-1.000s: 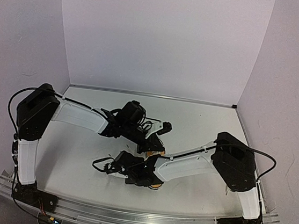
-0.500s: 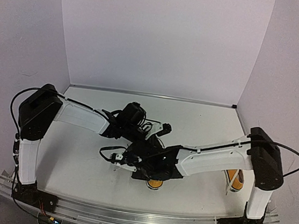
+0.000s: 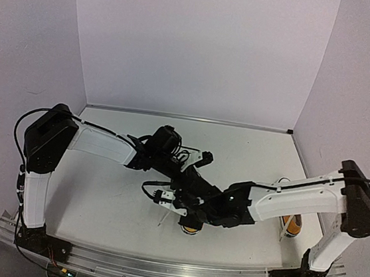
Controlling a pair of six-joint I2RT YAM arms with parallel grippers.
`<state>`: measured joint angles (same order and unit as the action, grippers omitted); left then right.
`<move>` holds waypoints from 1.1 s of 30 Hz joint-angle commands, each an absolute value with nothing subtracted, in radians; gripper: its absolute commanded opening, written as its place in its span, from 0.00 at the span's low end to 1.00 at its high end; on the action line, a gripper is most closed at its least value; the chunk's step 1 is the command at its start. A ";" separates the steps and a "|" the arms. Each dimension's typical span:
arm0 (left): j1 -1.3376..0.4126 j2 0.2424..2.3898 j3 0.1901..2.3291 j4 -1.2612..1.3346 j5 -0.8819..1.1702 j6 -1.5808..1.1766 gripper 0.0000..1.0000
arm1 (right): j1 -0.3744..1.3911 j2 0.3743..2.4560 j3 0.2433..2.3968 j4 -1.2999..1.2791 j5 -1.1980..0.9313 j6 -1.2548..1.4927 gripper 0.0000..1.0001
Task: Tie the shoes
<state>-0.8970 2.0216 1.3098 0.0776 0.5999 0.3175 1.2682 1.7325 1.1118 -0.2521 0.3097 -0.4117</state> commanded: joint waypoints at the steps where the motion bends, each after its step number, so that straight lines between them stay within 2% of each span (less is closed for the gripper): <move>1: -0.890 1.997 1.321 0.100 0.602 0.323 0.00 | 1.264 1.488 0.985 -0.162 0.263 -0.234 0.00; 5: -0.890 1.995 1.310 0.115 0.602 0.317 0.00 | 1.229 1.336 0.837 -0.080 0.226 -0.094 0.00; 14: -0.890 2.011 1.301 0.144 0.606 0.296 0.00 | 1.179 1.163 0.642 -0.025 0.281 0.218 0.05; 17: -0.890 2.006 1.290 0.162 0.606 0.289 0.00 | 1.172 1.139 0.599 -0.014 0.324 0.329 0.22; 20: -0.890 1.997 1.277 0.173 0.604 0.281 0.00 | 1.169 1.131 0.566 -0.009 0.345 0.440 0.31; 22: -0.890 1.988 1.266 0.180 0.603 0.272 0.00 | 1.164 1.129 0.555 -0.009 0.360 0.490 0.33; 26: -0.890 1.959 1.225 0.200 0.595 0.255 0.00 | 1.156 1.142 0.572 -0.009 0.349 0.517 0.51; 33: -0.890 1.920 1.172 0.224 0.570 0.258 0.00 | 1.110 1.288 0.640 -0.009 0.248 0.513 0.52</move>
<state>-0.8955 1.9998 1.1944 0.1764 0.5829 0.2617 1.1413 1.2159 0.5833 -0.0354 0.2952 0.4789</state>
